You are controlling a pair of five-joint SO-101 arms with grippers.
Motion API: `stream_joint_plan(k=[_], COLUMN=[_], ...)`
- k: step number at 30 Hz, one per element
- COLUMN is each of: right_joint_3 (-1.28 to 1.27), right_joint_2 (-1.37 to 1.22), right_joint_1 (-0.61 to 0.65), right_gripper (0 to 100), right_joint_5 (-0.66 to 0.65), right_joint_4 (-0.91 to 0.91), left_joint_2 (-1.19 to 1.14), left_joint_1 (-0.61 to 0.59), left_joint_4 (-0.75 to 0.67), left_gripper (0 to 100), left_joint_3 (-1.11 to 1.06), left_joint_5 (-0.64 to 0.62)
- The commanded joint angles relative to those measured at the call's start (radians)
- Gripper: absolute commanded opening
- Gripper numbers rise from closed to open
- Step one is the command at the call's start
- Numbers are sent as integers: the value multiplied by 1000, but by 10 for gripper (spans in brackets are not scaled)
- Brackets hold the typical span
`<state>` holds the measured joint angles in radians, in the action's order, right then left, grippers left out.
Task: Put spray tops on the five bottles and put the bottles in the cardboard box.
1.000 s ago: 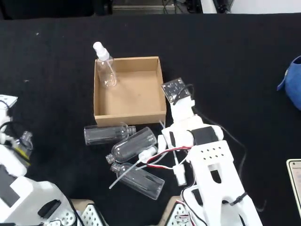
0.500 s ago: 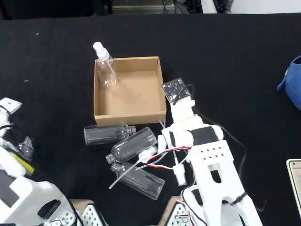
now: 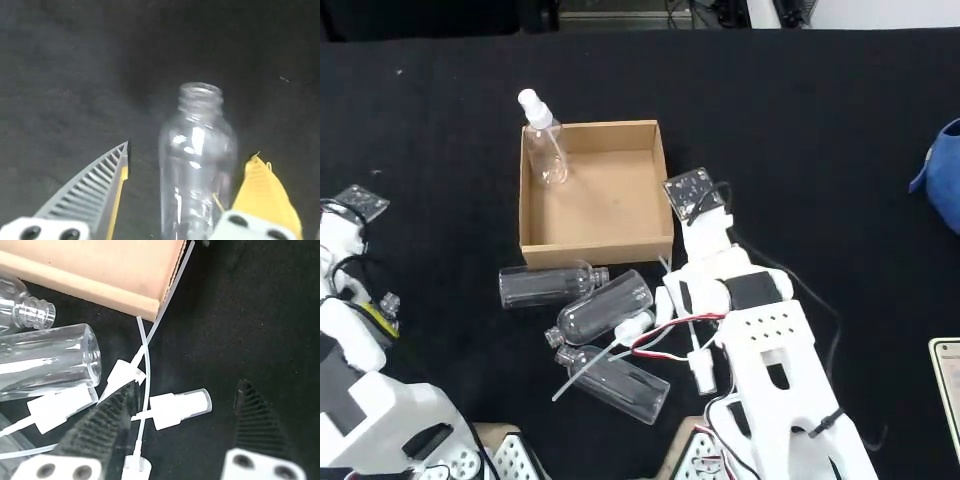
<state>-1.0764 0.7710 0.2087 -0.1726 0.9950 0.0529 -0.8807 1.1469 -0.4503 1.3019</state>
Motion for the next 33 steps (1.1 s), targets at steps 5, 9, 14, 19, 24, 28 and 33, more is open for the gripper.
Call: stream_joint_plan(k=[5, 9, 14, 19, 24, 28, 33], right_joint_3=[5, 5, 5, 5, 4, 4, 4], right_joint_2=[44, 44, 44, 44, 48, 48, 48], right_joint_1=[-18, -18, -18, -18, -20, -20, -20], right_gripper=[276, 276, 276, 276, 276, 276, 276], right_joint_5=[0, 0, 0, 0, 0, 0, 0], right_joint_4=[-25, -25, -25, -25, -25, -25, -25], left_joint_2=[5, 5, 5, 5, 5, 15, 17], left_joint_1=[44, 51, 48, 47, 47, 45, 44], left_joint_4=[-121, -120, -120, -120, -114, -112, -89], left_gripper=[234, 233, 231, 231, 141, 59, 29], left_joint_3=[-82, -117, -125, -127, -143, -145, -108], left_joint_5=[-9, -9, -9, -9, -8, -9, -17])
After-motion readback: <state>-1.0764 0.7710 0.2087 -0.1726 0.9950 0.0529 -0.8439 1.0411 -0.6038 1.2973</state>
